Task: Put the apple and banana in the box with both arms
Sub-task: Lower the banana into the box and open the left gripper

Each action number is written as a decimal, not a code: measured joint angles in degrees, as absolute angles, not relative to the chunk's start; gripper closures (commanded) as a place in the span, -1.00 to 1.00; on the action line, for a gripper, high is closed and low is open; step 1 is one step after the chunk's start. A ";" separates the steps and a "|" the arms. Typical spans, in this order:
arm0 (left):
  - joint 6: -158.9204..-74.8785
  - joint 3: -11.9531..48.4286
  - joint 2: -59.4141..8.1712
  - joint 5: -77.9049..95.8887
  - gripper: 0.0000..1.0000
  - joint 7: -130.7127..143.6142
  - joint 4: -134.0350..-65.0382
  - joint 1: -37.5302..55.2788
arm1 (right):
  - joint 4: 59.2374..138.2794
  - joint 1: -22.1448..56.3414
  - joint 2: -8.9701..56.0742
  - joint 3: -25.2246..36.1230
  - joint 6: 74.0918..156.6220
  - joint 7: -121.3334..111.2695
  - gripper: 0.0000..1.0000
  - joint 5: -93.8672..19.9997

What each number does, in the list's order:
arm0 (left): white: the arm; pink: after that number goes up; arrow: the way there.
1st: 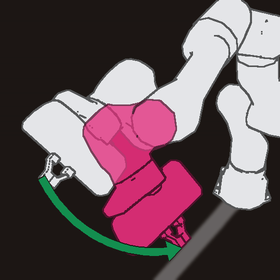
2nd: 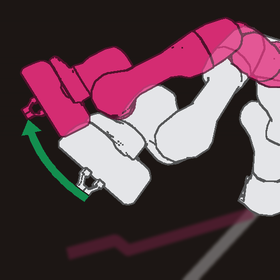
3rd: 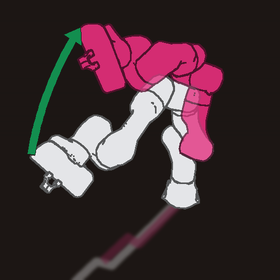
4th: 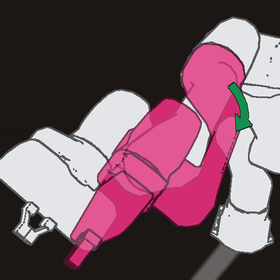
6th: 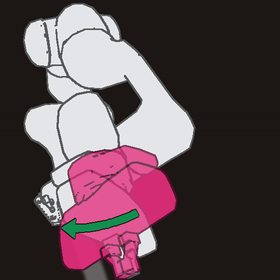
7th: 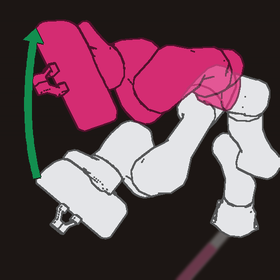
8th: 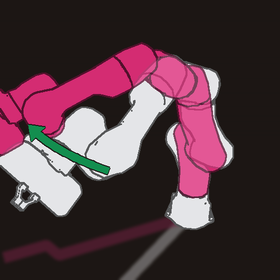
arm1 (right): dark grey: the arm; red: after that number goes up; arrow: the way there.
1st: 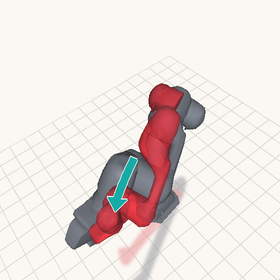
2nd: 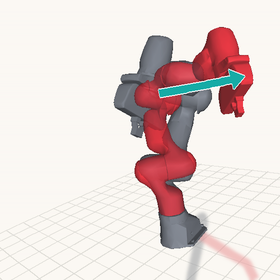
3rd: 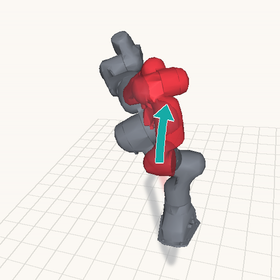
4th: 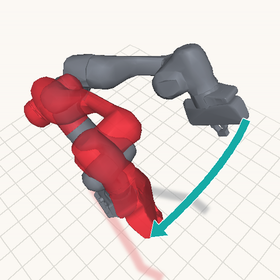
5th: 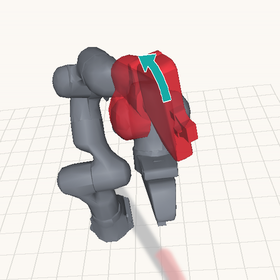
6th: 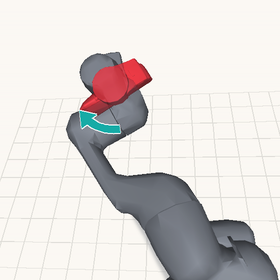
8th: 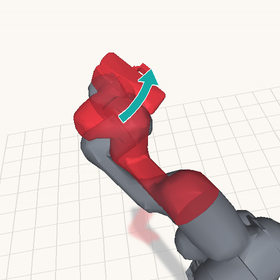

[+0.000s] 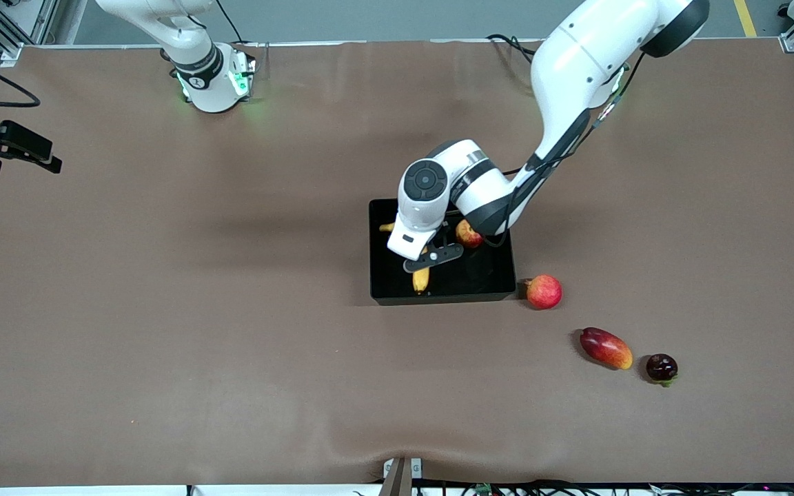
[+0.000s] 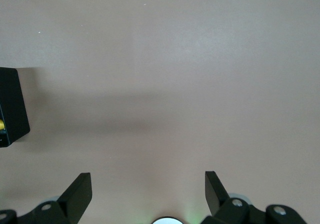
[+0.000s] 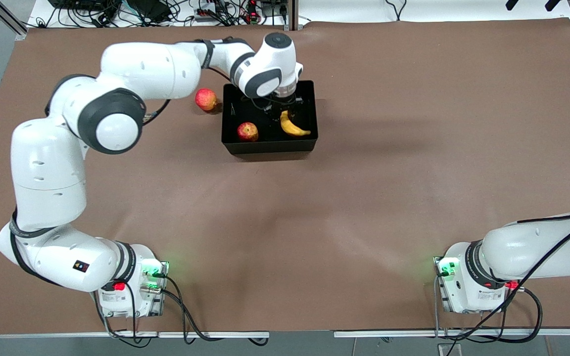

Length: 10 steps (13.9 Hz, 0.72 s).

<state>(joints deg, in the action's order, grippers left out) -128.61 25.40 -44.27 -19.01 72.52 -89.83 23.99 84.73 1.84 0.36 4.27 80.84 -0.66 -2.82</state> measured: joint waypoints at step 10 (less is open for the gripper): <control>-130.34 21.85 -44.37 -23.04 -1.00 71.88 -86.86 24.07 | 84.72 1.84 0.36 4.31 80.64 -0.64 -1.00 -2.82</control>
<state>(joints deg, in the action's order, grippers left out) -130.34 21.85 -44.37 -23.04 71.88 -86.86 24.07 84.72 1.84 0.36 4.31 80.64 -0.64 -2.82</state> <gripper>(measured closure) 0.040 0.000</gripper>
